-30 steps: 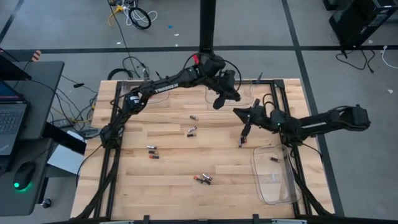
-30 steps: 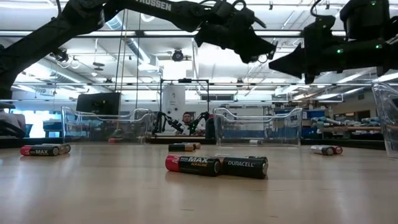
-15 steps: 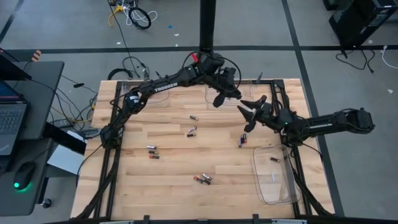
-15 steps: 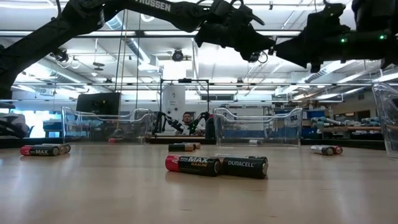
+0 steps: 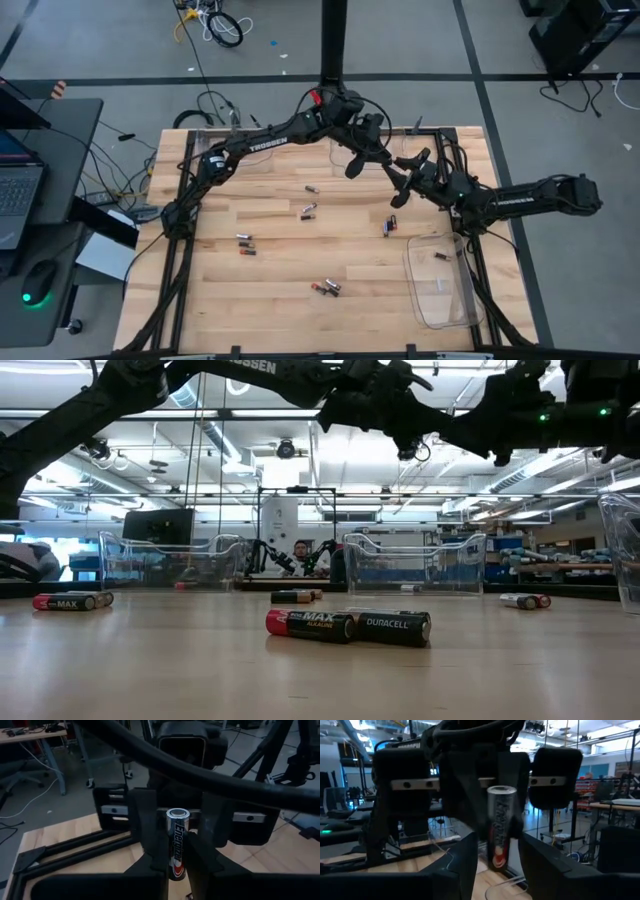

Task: Sort batteries
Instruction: Put the silver battery into the top right transparent bin

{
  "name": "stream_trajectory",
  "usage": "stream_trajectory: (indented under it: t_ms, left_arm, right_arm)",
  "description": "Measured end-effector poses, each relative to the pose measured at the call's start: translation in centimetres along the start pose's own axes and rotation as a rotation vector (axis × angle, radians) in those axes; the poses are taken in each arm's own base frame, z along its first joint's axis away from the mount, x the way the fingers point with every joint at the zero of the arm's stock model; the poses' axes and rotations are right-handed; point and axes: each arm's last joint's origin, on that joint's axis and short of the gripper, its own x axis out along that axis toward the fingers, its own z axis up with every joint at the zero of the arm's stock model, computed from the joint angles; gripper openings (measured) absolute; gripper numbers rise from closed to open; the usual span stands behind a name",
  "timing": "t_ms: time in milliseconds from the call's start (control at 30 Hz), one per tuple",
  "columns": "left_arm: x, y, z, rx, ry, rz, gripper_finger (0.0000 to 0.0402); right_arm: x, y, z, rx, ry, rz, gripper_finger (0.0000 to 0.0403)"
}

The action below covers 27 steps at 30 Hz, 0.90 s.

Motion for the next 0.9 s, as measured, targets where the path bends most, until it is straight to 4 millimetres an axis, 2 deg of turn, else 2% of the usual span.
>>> stream_trajectory:
  t_ms: [100, 233, 500, 567, 767, 900]
  left_arm:
    - [-0.1, 0.1, 0.0, 0.0, -0.005, -0.004, 0.0043]
    - [-0.1, 0.1, 0.0, 0.003, -0.007, -0.003, 0.0043]
    - [-0.3, 0.6, -0.1, -0.001, 0.012, 0.068, 0.0044]
    - [-0.3, 0.6, -0.1, -0.02, 0.023, 0.104, 0.0061]
    - [-0.4, 0.8, 0.1, -0.007, 0.035, 0.172, 0.0152]
    - [-1.6, 0.5, 1.5, 0.069, 0.056, 0.263, 0.0177]
  right_arm:
    - [0.2, 0.1, -0.1, -0.006, 0.012, 0.001, 0.0121]
    - [0.3, 0.1, 0.0, -0.003, 0.01, -0.011, 0.0063]
    - [0.3, 0.0, 0.0, -0.017, 0.012, -0.05, 0.0061]
    - [0.3, -0.1, 0.0, -0.019, 0.015, -0.06, 0.0061]
    - [0.5, -0.6, -0.1, -0.028, 0.028, -0.082, 0.0061]
    - [0.7, -0.9, -0.3, -0.018, 0.055, -0.099, 0.0061]
